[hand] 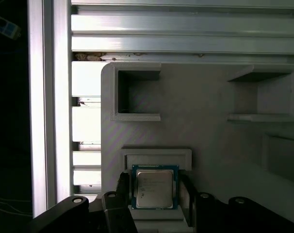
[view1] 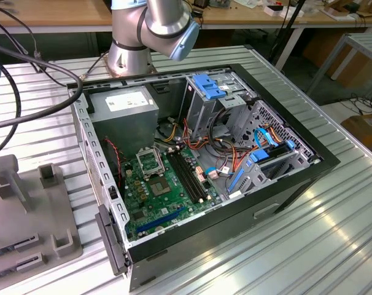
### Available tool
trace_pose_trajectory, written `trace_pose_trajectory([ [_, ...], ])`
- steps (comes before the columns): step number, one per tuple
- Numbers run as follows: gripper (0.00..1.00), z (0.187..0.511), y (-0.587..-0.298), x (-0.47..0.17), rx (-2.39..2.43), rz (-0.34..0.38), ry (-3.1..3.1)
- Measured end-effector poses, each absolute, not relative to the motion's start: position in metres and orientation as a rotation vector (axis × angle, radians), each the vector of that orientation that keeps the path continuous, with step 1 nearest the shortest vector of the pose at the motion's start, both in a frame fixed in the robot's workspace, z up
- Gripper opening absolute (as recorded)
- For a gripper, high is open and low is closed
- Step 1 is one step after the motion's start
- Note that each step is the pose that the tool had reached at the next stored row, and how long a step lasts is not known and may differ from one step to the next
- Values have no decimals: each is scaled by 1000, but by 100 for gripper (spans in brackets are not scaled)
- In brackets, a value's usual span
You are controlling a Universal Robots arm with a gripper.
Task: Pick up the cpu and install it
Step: 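Pick up the cpu and move it towards the insertion slot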
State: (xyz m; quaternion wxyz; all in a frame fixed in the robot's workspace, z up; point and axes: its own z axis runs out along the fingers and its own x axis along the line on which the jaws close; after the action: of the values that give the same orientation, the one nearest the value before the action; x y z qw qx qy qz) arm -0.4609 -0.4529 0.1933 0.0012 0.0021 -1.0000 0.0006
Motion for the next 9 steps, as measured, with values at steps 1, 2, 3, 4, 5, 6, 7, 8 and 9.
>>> trace_pose_trajectory([
  [1,53,193,-453,-461,7,2,-3139],
  [2,53,193,-453,-461,7,2,-3139],
  [3,53,193,-453,-461,7,2,-3139],
  [4,53,192,-453,-461,6,2,-3139],
  [5,53,192,-453,-461,6,1,-3139],
  [6,53,191,-453,-461,6,-1,-3139],
  [7,53,191,-453,-461,6,-3,-3139],
  [8,53,191,-453,-461,6,-4,-3140],
  [9,53,191,-453,-461,7,-4,-3140],
])
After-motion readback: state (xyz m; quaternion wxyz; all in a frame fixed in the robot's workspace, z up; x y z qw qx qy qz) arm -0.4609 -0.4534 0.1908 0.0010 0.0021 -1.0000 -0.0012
